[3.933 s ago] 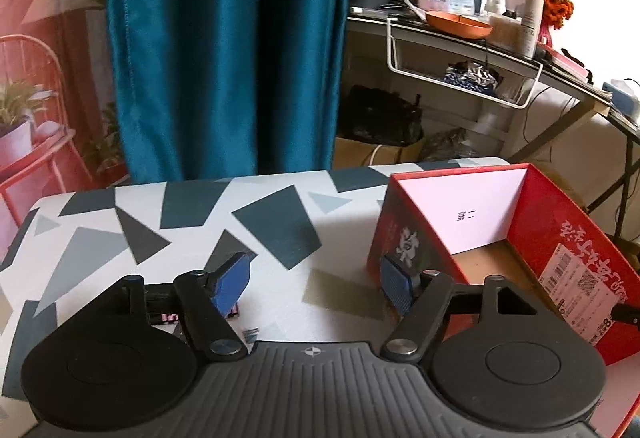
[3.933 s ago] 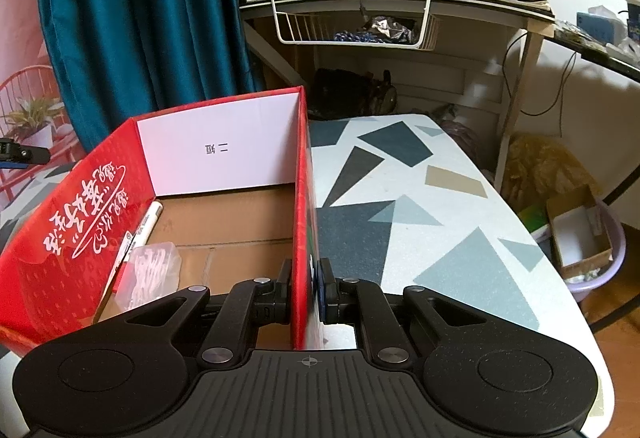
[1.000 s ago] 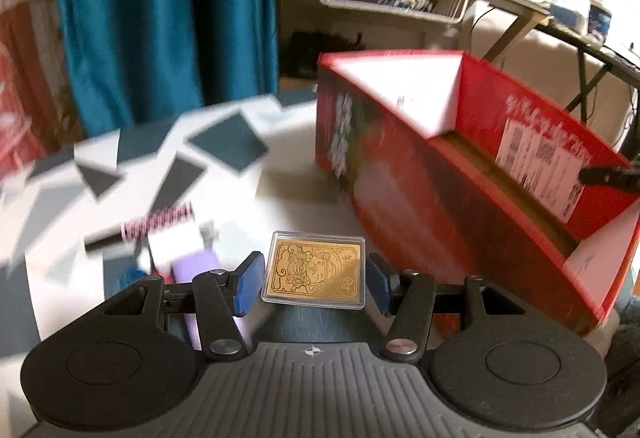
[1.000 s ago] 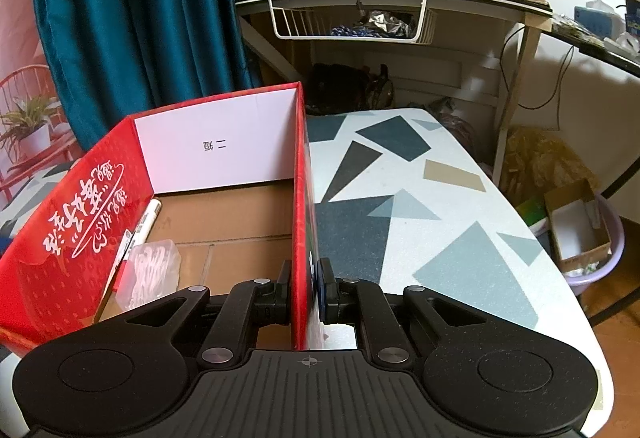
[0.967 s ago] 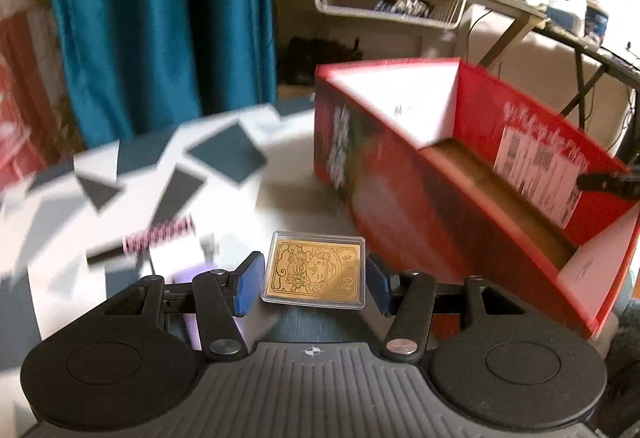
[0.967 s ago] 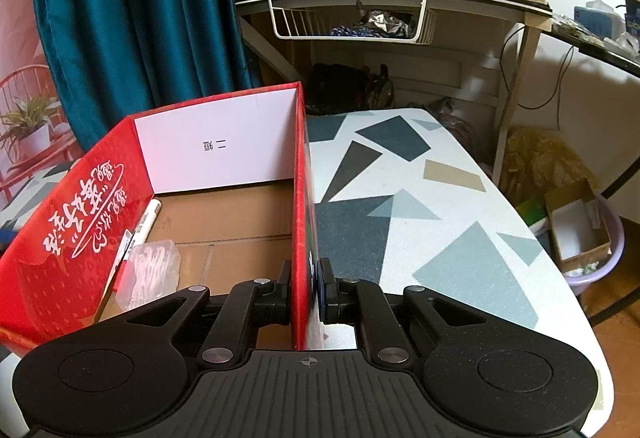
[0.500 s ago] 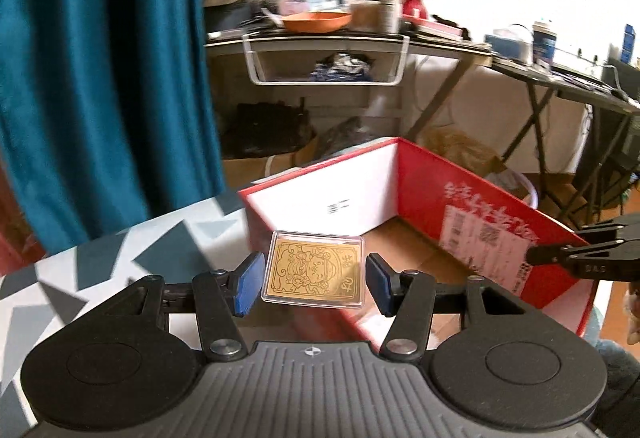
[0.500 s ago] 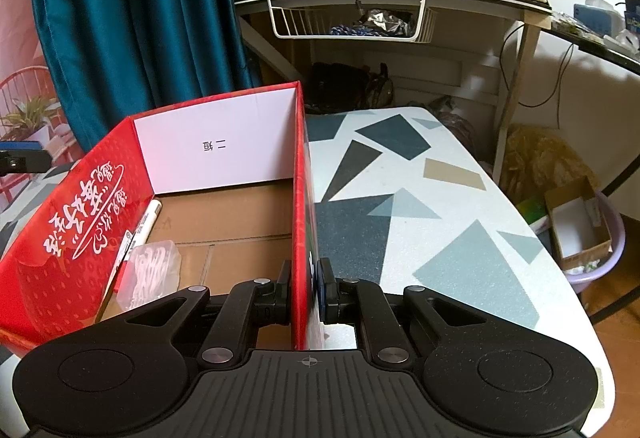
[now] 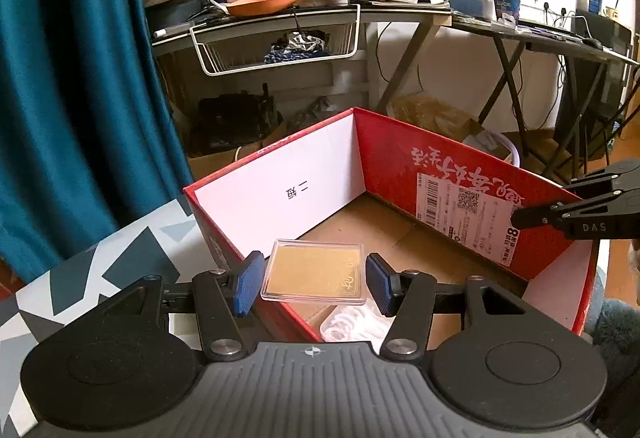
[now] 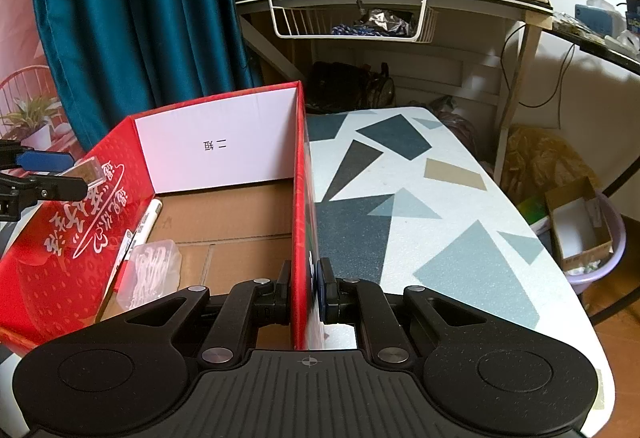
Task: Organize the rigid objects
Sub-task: 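Carry the gold card with the left gripper into the red box and release, then move the left tool back over the table toward the black key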
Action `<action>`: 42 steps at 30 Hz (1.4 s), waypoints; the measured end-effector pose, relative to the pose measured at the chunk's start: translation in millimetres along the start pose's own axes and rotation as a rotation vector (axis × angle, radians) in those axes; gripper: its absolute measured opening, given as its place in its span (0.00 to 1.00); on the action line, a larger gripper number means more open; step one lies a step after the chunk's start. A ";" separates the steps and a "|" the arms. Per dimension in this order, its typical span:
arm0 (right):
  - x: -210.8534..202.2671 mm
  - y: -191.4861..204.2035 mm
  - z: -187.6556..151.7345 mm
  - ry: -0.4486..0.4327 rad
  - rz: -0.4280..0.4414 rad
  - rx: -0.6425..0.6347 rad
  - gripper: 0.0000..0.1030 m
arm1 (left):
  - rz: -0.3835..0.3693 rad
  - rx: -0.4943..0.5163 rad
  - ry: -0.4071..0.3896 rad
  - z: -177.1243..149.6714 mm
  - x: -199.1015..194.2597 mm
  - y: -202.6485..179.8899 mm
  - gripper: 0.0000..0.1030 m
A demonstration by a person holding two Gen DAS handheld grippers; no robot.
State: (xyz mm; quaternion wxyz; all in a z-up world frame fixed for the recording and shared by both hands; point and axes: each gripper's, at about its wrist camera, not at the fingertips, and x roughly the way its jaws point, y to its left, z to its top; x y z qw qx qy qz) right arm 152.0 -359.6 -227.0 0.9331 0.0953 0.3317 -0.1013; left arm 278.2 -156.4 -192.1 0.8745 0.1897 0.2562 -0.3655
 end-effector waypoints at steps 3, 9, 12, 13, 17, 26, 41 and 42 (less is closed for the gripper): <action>0.0 -0.1 0.0 0.000 -0.001 -0.001 0.10 | -0.006 0.008 0.005 0.8 0.0 -0.8 0.58; -0.2 -0.1 0.0 0.000 -0.001 0.000 0.10 | -0.012 -0.007 0.006 0.6 1.1 3.2 0.65; -0.1 0.1 0.2 0.001 0.000 -0.001 0.10 | -0.002 -0.056 -0.003 0.0 -0.5 14.1 0.65; -0.1 -0.1 0.1 0.000 0.000 -0.001 0.10 | -0.004 -0.081 -0.008 -0.2 -2.0 19.6 0.65; -0.2 0.0 0.2 0.000 -0.001 0.000 0.10 | 0.023 -0.162 -0.040 -1.7 -12.1 41.3 0.69; -0.2 0.3 0.3 0.001 -0.002 -0.002 0.10 | 0.155 -0.264 -0.034 -22.2 -29.4 85.1 0.73; 0.1 1.0 -1.0 0.005 -0.008 -0.012 0.10 | 0.205 -0.436 0.065 -79.6 -35.1 125.4 0.73; 0.0 0.9 -1.5 0.005 -0.009 -0.013 0.10 | 0.208 -0.443 0.069 -82.5 -33.7 126.1 0.73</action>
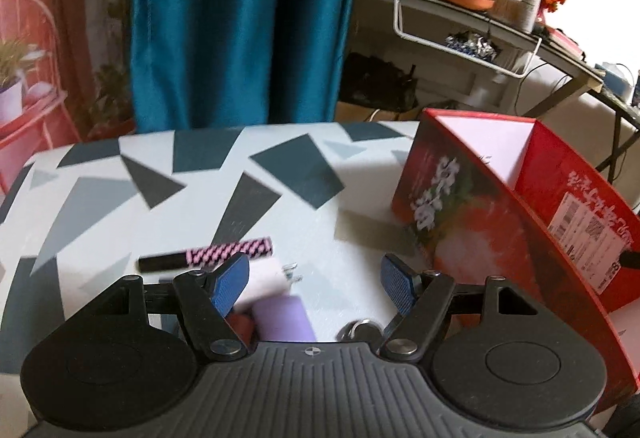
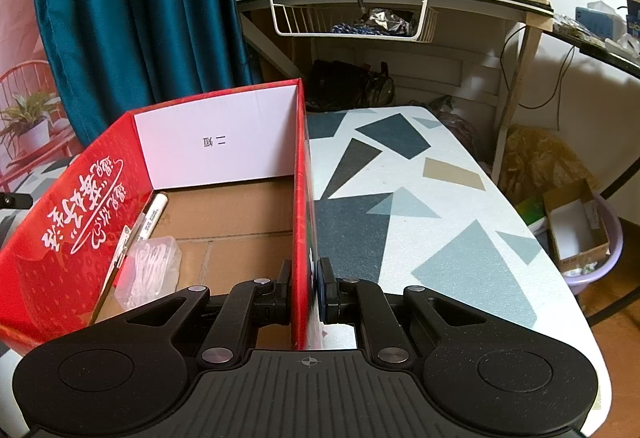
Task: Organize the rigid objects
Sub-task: 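Move the left tool back over the table toward the black key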
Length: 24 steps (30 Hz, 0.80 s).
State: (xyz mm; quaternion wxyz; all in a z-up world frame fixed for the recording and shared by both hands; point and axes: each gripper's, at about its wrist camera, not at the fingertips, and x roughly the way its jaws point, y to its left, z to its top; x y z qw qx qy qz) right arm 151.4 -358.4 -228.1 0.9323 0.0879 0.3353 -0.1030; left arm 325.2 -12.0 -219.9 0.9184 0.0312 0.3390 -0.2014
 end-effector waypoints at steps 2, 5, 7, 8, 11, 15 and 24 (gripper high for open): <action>-0.2 -0.5 -0.7 0.001 0.001 0.003 0.10 | 0.006 -0.018 0.006 -5.2 0.1 1.6 0.73; -0.6 -0.8 -1.4 0.000 0.001 0.003 0.10 | -0.006 -0.046 0.020 -15.1 -0.1 4.5 0.73; -0.5 -0.8 -1.3 0.000 0.001 0.004 0.10 | -0.007 -0.045 0.040 -22.5 1.6 3.7 0.72; -0.4 -0.6 -1.1 0.000 0.001 0.003 0.10 | -0.006 -0.043 0.047 -25.1 2.2 3.0 0.72; -0.4 -0.6 -1.1 0.001 0.001 0.001 0.10 | -0.010 -0.049 0.060 -30.3 3.2 0.0 0.69; 0.4 0.1 -1.5 0.008 -0.002 -0.014 0.10 | -0.048 -0.049 0.115 -33.9 6.2 -15.8 0.60; 0.1 0.6 -1.1 0.008 0.003 -0.014 0.10 | -0.088 -0.043 0.183 -50.5 27.9 -59.9 0.60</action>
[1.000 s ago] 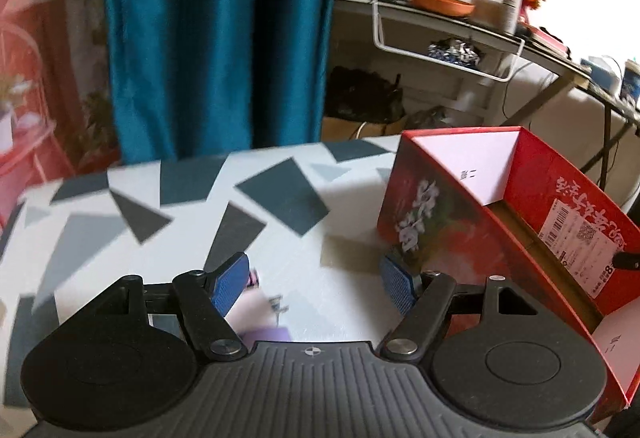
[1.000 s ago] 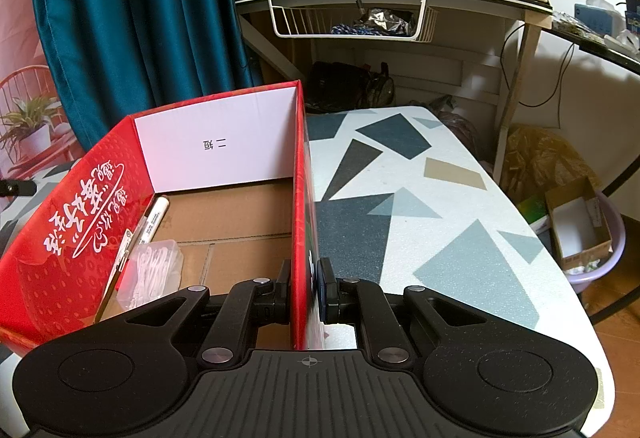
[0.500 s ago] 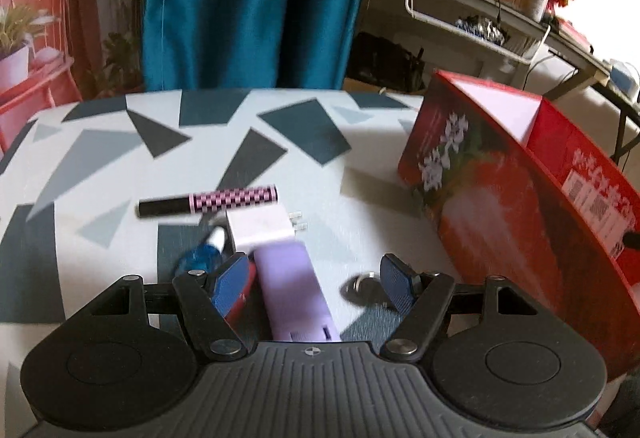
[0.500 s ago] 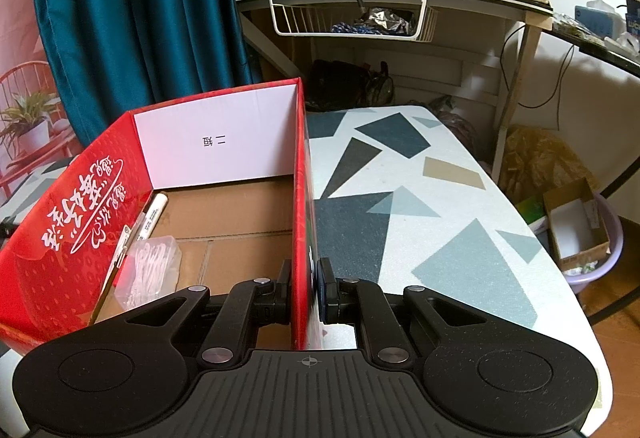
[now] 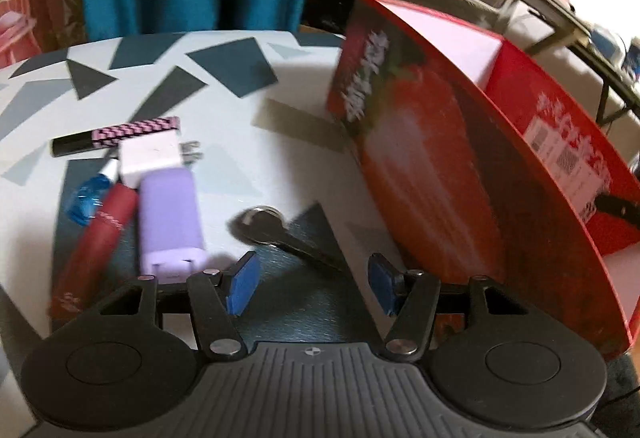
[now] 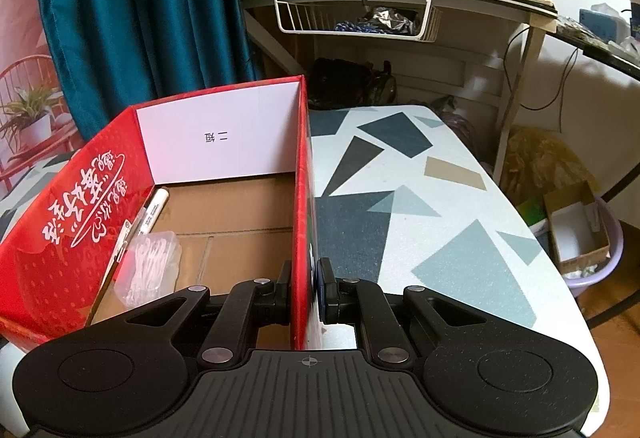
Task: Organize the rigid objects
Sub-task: 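Move the left tool back over the table toward the black key, then close the left gripper on the black key by its ring end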
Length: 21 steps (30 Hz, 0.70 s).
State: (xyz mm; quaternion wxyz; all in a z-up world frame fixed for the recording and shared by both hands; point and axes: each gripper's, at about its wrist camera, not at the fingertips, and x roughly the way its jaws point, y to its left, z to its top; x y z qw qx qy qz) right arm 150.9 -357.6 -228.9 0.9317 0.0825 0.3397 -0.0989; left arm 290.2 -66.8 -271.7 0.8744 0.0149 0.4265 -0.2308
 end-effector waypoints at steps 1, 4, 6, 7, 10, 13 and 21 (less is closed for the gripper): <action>-0.1 -0.1 -0.1 -0.001 0.001 0.001 0.10 | 0.002 0.004 0.001 -1.2 2.4 -1.5 0.60; 0.0 -0.3 0.2 -0.001 0.001 0.002 0.10 | 0.034 -0.010 0.003 1.4 10.6 -0.9 0.60; -0.1 -0.4 0.1 -0.001 0.001 0.001 0.10 | 0.074 -0.010 0.005 4.8 15.9 0.6 0.57; 0.0 -0.3 0.1 -0.001 0.002 0.002 0.10 | 0.081 -0.010 0.005 7.1 17.8 1.0 0.55; 0.0 -0.1 0.2 -0.001 0.001 0.002 0.10 | 0.087 -0.024 0.003 11.8 23.5 4.5 0.50; 0.0 -0.3 0.1 -0.002 0.001 0.002 0.10 | 0.105 0.008 -0.005 14.7 27.3 2.5 0.34; 0.1 0.2 0.2 -0.002 0.002 0.003 0.10 | 0.127 0.082 -0.027 12.7 28.3 -4.2 0.32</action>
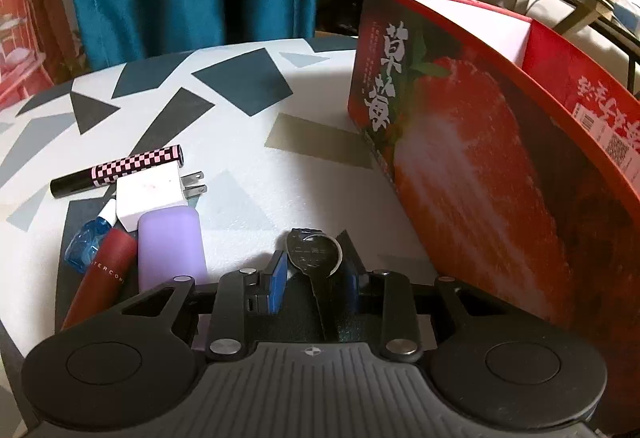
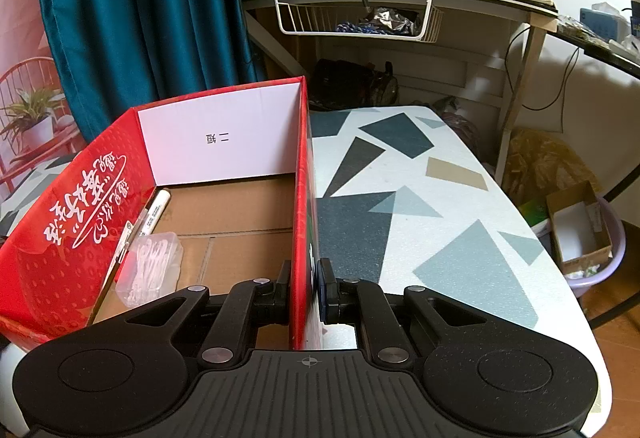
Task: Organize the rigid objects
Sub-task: 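Close the left gripper on the black key by its ring end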
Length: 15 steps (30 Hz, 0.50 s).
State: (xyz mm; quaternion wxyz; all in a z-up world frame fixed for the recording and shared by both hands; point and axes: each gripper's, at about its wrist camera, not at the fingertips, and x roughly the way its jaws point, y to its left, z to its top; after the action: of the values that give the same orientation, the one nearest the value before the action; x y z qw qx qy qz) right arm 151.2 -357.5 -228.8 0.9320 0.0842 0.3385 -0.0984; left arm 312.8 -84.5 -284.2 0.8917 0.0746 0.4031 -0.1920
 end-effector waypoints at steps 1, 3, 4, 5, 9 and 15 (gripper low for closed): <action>0.0 0.0 0.0 0.000 0.001 0.000 0.10 | 0.003 0.007 -0.002 -0.8 -0.3 -0.8 0.32; 0.4 0.9 0.5 -0.001 0.004 0.001 0.10 | 0.017 0.022 0.000 -3.2 -2.6 -4.4 0.32; 0.6 1.4 0.7 -0.001 0.004 0.001 0.10 | 0.024 0.039 -0.001 -5.1 -3.8 -7.1 0.32; 0.6 1.2 0.8 -0.001 0.004 0.002 0.10 | 0.031 0.064 -0.006 -7.4 -4.9 -10.3 0.32; 0.8 1.3 0.7 -0.001 0.005 0.001 0.10 | 0.017 0.063 -0.022 -10.3 -7.2 -9.1 0.15; 0.8 1.3 0.6 -0.001 0.005 0.001 0.10 | -0.014 0.041 -0.022 -12.3 -8.8 -5.2 0.09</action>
State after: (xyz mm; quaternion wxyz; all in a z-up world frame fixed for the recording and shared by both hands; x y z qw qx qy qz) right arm 152.4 -356.5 -228.7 0.9324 0.0854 0.3377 -0.0964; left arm 296.9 -83.2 -285.7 0.8929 0.0879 0.3897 -0.2074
